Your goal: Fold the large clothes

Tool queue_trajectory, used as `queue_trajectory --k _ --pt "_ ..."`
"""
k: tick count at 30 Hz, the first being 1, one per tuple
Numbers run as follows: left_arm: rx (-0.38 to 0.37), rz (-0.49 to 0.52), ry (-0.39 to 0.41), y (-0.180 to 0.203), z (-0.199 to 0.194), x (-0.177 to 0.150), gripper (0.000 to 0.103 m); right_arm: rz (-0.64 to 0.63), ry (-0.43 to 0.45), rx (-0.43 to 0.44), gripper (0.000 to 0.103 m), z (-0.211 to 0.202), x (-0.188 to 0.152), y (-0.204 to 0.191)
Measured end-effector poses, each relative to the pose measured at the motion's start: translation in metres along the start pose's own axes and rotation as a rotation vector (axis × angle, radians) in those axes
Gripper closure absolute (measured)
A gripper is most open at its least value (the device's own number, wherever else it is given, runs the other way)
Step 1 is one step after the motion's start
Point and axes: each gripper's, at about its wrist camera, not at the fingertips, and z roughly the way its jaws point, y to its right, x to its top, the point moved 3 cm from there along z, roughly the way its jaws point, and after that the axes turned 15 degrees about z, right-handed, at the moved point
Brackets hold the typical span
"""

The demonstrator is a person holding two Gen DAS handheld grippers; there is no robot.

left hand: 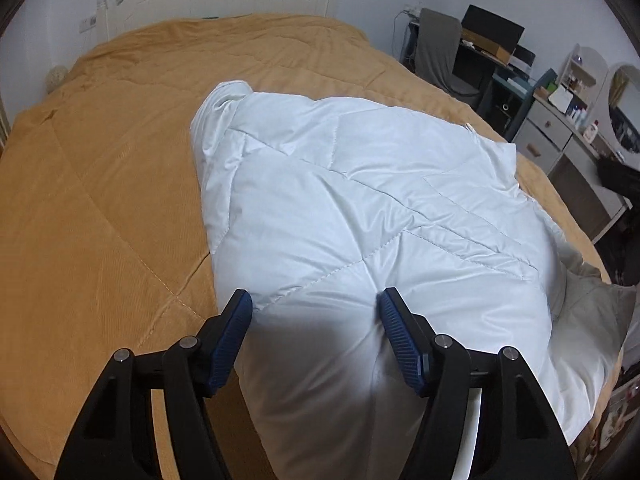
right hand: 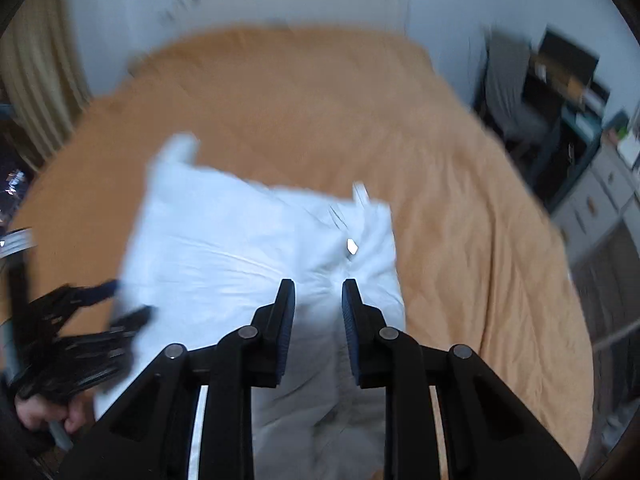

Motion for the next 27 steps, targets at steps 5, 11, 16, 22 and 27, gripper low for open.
queue_trajectory --k 5,11,16,22,27 --pt "-0.006 -0.047 0.007 0.005 0.008 -0.001 0.036 0.066 -0.083 0.041 0.078 0.001 -0.085 0.005" --pt "-0.085 -0.065 0.020 0.008 -0.001 0.006 0.036 0.304 -0.117 0.103 0.079 0.030 -0.147 0.056" --pt "-0.170 -0.012 0.138 0.033 -0.046 0.053 0.034 0.340 -0.113 0.106 0.079 0.032 -0.145 0.057" --pt "0.001 0.392 -0.107 0.135 0.028 0.100 0.033 0.368 -0.105 0.119 0.079 0.034 -0.153 0.061" --pt "0.182 0.509 -0.153 0.169 0.085 0.123 0.031 0.376 -0.095 0.087 0.079 0.033 -0.159 0.064"
